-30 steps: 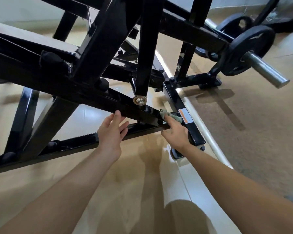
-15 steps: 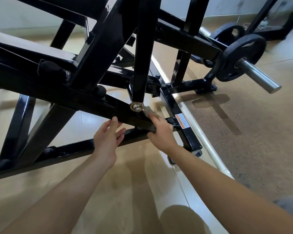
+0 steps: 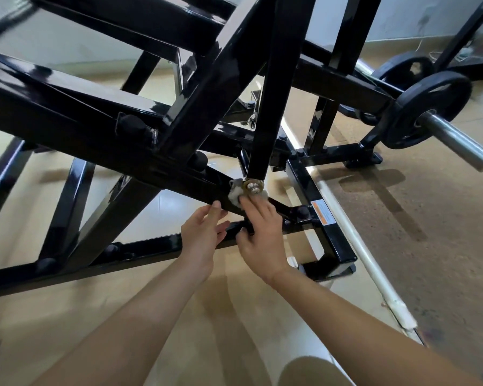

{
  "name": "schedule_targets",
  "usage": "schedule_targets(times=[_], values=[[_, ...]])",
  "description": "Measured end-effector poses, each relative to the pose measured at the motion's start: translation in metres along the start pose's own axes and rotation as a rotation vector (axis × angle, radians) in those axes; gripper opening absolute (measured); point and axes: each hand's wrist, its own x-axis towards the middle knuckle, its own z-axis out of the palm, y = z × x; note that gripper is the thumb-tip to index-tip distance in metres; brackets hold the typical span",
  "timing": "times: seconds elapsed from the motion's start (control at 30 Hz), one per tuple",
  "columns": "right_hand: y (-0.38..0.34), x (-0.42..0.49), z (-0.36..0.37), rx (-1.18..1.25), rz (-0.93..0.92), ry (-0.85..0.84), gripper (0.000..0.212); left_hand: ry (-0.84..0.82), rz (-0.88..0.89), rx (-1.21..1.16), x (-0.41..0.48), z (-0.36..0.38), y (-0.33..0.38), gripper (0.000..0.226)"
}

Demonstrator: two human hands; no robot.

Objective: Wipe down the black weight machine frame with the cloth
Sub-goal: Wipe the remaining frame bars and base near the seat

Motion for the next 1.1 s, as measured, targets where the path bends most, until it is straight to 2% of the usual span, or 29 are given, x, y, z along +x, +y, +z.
schedule_targets(times=[0.1, 0.3, 0.47, 0.53, 0.67, 0.8, 0.9, 0.97, 1.1], values=[[-0.021, 0.002, 0.008, -0.013, -0.099, -0.02, 0.07, -0.021, -0.027, 0.0, -0.001, -0.002, 0.003, 0.023], [-0.048, 0.013, 0.011, 0.026, -0.106, -0.077, 0.078, -0.057, -0.067, 0.022, -0.001, -0.015, 0.013, 0.026], [-0.044, 0.017, 0.006, -0.003, -0.128, -0.083, 0.072, -0.019, -0.021, -0.039, -0.006, -0.036, 0.022, 0.022], [-0.033, 0.013, 0.008, -0.038, -0.142, -0.025, 0.066, 0.007, 0.01, -0.024, -0.01, -0.043, 0.027, 0.02], [-0.004, 0.009, 0.008, -0.119, -0.151, 0.208, 0.042, 0.088, 0.186, 0.093, -0.025, -0.054, 0.04, 0.017], [0.025, 0.002, 0.009, -0.242, -0.174, 0.278, 0.019, 0.196, 0.455, 0.281, -0.04, -0.08, 0.059, 0.019], [0.041, -0.023, 0.024, -0.313, -0.261, 0.14, 0.018, 0.333, 0.567, 0.364, -0.041, -0.101, 0.068, 0.014], [0.05, -0.029, 0.034, -0.356, -0.187, 0.019, 0.026, 0.394, 0.596, 0.384, -0.035, -0.114, 0.07, 0.006], [0.048, -0.027, 0.046, -0.436, 0.097, -0.502, 0.056, 0.411, 0.624, 0.504, -0.016, -0.146, 0.071, 0.029]])
